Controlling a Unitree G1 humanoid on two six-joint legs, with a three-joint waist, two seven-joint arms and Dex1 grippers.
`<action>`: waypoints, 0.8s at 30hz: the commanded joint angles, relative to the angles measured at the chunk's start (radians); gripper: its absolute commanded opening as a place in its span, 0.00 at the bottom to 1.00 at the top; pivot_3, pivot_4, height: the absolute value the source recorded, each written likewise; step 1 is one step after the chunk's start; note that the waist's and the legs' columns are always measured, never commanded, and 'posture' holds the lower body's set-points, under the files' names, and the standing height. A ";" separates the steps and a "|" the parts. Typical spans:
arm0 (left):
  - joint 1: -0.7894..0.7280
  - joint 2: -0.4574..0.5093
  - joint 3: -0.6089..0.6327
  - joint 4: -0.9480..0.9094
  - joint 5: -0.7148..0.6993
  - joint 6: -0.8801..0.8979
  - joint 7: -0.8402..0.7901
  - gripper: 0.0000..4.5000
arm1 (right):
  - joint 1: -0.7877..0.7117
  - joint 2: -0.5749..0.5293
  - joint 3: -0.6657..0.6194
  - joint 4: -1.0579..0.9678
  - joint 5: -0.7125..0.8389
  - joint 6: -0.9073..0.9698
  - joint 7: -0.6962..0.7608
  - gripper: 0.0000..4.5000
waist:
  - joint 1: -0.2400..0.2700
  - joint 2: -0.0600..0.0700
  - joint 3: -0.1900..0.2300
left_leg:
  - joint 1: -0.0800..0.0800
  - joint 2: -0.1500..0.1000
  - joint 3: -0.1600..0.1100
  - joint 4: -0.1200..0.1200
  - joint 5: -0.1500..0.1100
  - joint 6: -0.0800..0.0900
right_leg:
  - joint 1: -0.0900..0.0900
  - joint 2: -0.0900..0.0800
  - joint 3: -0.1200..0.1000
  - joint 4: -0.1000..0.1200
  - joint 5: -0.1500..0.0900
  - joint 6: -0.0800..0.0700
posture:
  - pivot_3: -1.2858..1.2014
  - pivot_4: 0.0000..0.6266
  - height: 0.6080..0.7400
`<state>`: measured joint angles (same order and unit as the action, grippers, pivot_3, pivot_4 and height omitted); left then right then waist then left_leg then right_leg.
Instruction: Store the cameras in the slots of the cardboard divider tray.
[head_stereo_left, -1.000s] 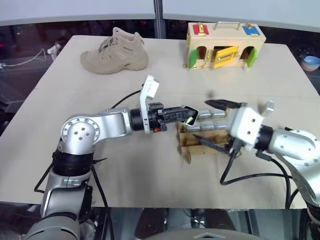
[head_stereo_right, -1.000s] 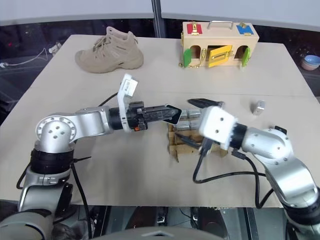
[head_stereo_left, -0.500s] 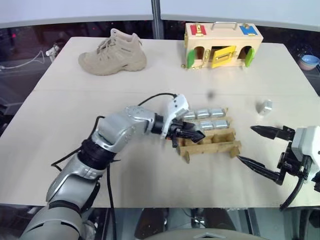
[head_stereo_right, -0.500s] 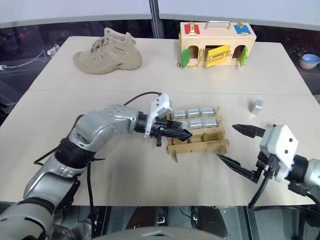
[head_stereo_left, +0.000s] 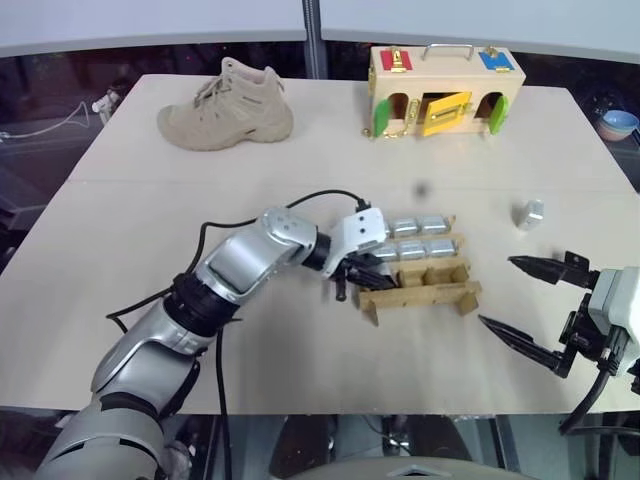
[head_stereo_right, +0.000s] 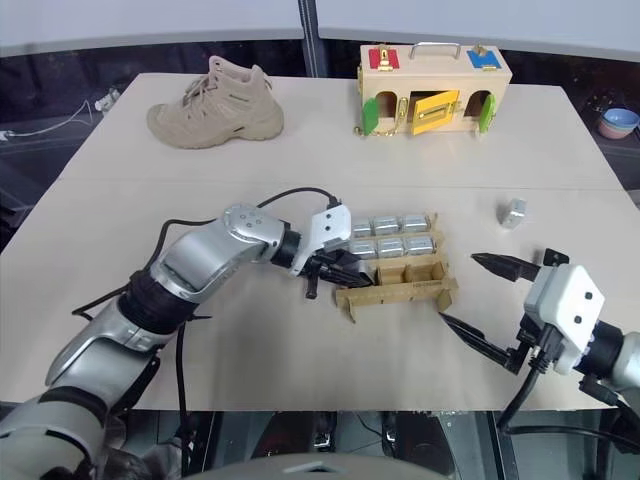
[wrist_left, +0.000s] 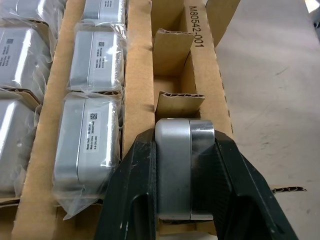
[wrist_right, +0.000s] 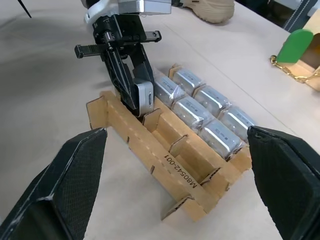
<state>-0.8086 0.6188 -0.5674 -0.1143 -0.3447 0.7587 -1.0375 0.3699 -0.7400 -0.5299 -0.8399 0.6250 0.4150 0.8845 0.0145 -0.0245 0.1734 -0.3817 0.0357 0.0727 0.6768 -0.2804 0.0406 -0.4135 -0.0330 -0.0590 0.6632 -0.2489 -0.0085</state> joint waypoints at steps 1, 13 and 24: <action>-0.014 -0.026 0.022 -0.012 0.031 -0.005 0.002 0.40 | -0.003 0.001 -0.021 0.006 -0.006 -0.022 -0.019 1.00 | 0.000 0.000 0.000 | 0.000 0.000 0.000 0.000 0.000 0.000 | 0.000 0.000 0.000 0.000 0.000 0.000 | 0.52 0.24 1.00; 0.222 0.041 0.507 -0.268 -0.300 0.049 -0.053 0.72 | -0.208 0.059 0.004 0.168 -0.180 0.472 -0.634 1.00 | -0.005 0.004 -0.002 | 0.000 0.001 0.000 0.003 0.000 0.000 | 0.000 -0.001 0.001 0.002 0.000 0.000 | 0.52 0.24 1.00; 0.530 0.138 0.683 -0.360 -0.365 -0.154 -0.174 0.99 | -0.501 0.261 0.053 0.415 -0.276 0.698 -0.887 1.00 | 0.001 0.004 -0.002 | -0.001 0.001 0.001 0.004 -0.001 0.001 | -0.001 -0.001 0.001 0.002 0.002 -0.004 | 0.52 0.24 1.00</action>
<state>-0.2864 0.7373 0.0757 -0.4364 -0.6920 0.6350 -1.2012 -0.1142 -0.4817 -0.4479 -0.4348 0.3639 1.1107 0.0150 0.0153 -0.0202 0.1712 -0.3831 0.0365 0.0742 0.6807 -0.2812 0.0417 -0.4148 -0.0335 -0.0576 0.6649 -0.2467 -0.0124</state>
